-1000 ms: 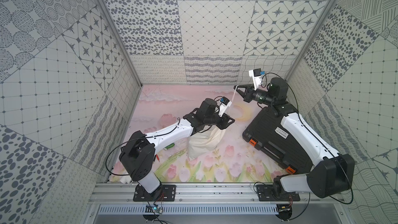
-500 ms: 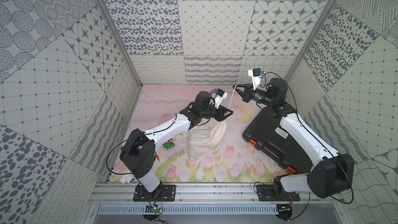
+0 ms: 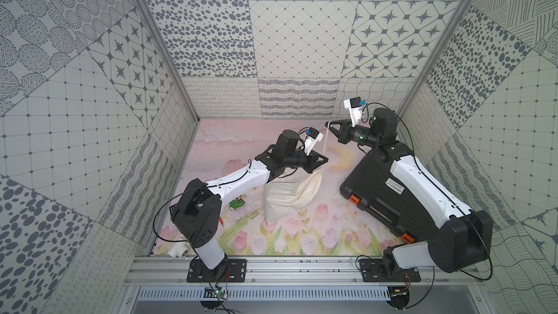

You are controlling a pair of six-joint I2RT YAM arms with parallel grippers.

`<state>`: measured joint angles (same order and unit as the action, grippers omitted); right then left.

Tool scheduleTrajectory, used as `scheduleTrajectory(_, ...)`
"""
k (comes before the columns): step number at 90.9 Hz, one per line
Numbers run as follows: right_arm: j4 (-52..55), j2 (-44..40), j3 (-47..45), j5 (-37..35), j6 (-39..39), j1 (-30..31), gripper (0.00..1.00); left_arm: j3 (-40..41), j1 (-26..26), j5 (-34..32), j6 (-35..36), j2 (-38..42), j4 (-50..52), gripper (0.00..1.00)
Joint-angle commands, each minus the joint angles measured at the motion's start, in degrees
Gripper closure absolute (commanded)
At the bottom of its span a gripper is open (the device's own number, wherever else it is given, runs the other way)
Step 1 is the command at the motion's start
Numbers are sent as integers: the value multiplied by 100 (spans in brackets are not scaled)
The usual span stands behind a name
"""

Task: Close the soil bag
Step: Frap the soil bag at the center of the board.

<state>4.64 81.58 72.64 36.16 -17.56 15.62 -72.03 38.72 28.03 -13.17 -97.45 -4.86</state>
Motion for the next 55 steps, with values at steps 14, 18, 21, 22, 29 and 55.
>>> scheduleTrajectory(14,-1237,203,782,-973,-495,-435,100,790,572,-205,443,-441,1740,91)
scheduleTrajectory(18,-1259,237,783,-1014,-509,-437,100,826,619,-194,432,-537,1773,90)
scheduleTrajectory(21,-1261,263,774,-1030,-522,-437,100,820,648,-199,437,-597,1807,89)
scheduleTrajectory(22,-1263,271,772,-1031,-525,-437,100,821,655,-209,429,-616,1824,89)
scheduleTrajectory(29,-1311,295,709,-1051,-554,-437,100,798,706,-254,439,-710,1912,89)
scheduleTrajectory(55,-1359,338,681,-1326,-612,-850,100,772,787,-382,586,-819,2613,100)
